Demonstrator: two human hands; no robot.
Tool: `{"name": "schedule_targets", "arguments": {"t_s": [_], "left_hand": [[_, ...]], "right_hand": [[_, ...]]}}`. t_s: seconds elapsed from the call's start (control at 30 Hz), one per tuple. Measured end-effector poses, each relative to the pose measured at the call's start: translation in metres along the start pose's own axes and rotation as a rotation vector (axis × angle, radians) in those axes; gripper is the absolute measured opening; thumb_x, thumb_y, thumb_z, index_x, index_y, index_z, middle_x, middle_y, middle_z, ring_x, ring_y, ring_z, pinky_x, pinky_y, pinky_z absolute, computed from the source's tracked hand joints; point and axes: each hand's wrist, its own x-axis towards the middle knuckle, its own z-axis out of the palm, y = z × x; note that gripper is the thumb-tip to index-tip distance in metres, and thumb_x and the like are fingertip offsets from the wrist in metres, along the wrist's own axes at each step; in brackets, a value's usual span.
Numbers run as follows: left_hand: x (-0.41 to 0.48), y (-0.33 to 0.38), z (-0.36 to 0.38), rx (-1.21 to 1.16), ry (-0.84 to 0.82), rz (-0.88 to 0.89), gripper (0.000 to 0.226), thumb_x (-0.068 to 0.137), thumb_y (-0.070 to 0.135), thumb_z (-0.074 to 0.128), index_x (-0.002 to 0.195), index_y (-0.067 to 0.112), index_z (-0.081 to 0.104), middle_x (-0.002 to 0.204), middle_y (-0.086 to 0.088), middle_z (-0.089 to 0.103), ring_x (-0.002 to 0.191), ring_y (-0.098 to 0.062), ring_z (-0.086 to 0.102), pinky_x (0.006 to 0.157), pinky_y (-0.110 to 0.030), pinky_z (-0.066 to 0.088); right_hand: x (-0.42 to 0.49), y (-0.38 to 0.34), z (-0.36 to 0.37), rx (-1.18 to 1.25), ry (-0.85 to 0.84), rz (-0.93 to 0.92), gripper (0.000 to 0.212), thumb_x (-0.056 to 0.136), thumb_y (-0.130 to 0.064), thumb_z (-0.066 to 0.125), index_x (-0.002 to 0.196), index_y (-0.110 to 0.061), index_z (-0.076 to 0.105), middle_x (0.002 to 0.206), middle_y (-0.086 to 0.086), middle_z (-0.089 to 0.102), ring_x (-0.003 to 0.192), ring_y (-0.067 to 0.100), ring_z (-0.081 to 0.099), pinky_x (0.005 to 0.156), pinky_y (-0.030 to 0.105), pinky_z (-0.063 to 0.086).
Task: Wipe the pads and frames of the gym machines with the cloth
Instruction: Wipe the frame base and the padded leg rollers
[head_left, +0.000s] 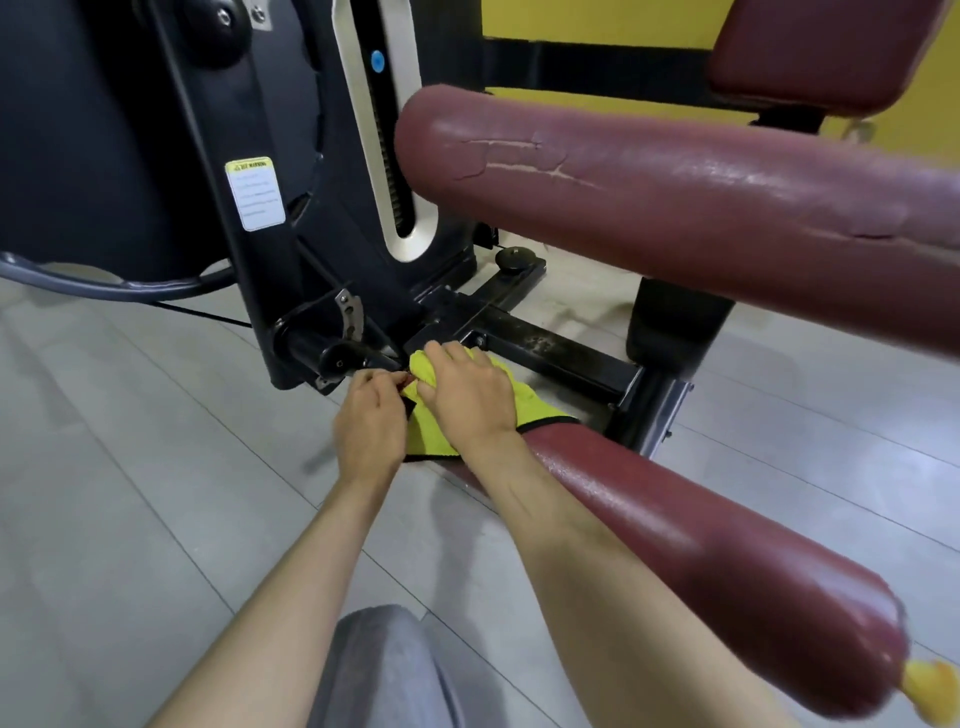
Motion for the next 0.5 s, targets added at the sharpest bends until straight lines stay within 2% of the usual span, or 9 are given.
{"name": "schedule_targets", "arguments": {"t_s": [0.13, 0.3, 0.4, 0.5], "left_hand": [[-0.001, -0.004, -0.006, 0.064, -0.008, 0.068, 0.043, 0.106, 0.023, 0.032, 0.113, 0.02, 0.074, 0.124, 0.007, 0.061, 0.107, -0.017, 0.056, 0.088, -0.029, 0.034], [-0.009, 0.004, -0.009, 0.161, -0.037, 0.142, 0.04, 0.107, 0.029, 0.036, 0.105, 0.011, 0.072, 0.122, -0.001, 0.061, 0.092, -0.014, 0.047, 0.084, -0.032, 0.033], [-0.011, 0.007, -0.005, 0.199, -0.026, 0.15, 0.042, 0.108, 0.031, 0.036, 0.096, 0.006, 0.068, 0.119, -0.01, 0.06, 0.09, -0.022, 0.05, 0.082, -0.035, 0.034], [-0.013, 0.01, -0.003, 0.23, -0.019, 0.169, 0.042, 0.108, 0.031, 0.037, 0.101, 0.003, 0.067, 0.12, -0.014, 0.06, 0.097, -0.034, 0.058, 0.082, -0.038, 0.036]], "right_hand": [[-0.042, 0.024, -0.019, -0.013, 0.028, -0.006, 0.039, 0.09, -0.044, 0.069, 0.121, -0.023, 0.057, 0.117, 0.0, 0.066, 0.113, 0.03, 0.06, 0.079, 0.044, 0.054], [-0.125, 0.088, -0.058, -0.06, 0.06, 0.037, 0.039, 0.086, -0.041, 0.073, 0.121, -0.026, 0.063, 0.119, -0.006, 0.068, 0.118, 0.027, 0.063, 0.088, 0.044, 0.057], [-0.179, 0.129, -0.087, -0.079, 0.12, 0.124, 0.037, 0.082, -0.039, 0.073, 0.117, -0.028, 0.068, 0.121, -0.009, 0.069, 0.119, 0.025, 0.065, 0.093, 0.039, 0.055], [-0.227, 0.158, -0.112, -0.107, 0.15, 0.164, 0.039, 0.085, -0.039, 0.066, 0.122, -0.03, 0.066, 0.129, -0.012, 0.064, 0.125, 0.023, 0.059, 0.098, 0.04, 0.05]]}}
